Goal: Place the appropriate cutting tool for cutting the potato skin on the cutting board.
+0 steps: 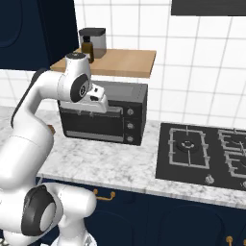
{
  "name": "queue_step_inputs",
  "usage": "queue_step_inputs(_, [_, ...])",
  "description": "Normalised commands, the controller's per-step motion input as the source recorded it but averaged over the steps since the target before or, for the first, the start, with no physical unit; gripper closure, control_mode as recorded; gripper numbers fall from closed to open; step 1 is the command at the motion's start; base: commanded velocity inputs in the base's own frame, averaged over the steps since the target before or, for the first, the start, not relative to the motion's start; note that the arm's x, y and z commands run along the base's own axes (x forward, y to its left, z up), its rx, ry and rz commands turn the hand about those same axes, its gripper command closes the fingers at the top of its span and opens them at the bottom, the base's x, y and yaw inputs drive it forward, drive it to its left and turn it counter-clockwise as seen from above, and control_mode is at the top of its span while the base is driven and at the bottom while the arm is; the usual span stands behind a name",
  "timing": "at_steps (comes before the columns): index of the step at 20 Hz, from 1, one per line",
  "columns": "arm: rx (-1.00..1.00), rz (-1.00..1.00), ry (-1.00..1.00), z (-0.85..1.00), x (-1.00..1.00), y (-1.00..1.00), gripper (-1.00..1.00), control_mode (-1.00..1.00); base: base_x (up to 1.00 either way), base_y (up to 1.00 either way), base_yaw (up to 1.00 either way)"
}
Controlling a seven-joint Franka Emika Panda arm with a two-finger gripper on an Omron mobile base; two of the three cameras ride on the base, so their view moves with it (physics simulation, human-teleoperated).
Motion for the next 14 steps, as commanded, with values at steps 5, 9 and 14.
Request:
queue_step_inputs(5, [0.01, 0.00, 0.00, -0.05, 0.01, 0.00, -1.00, -1.00, 0.00, 0.00, 0.00])
queue_step_inputs(9, [0.03, 0.00, 0.00, -0.10, -0.08, 0.00, -1.00, -1.00, 0.00, 0.00, 0.00])
queue_step_inputs(14, [0.05, 0.00, 0.00, -0.13, -0.13, 0.03, -1.00, -1.00, 0.00, 0.00, 0.00])
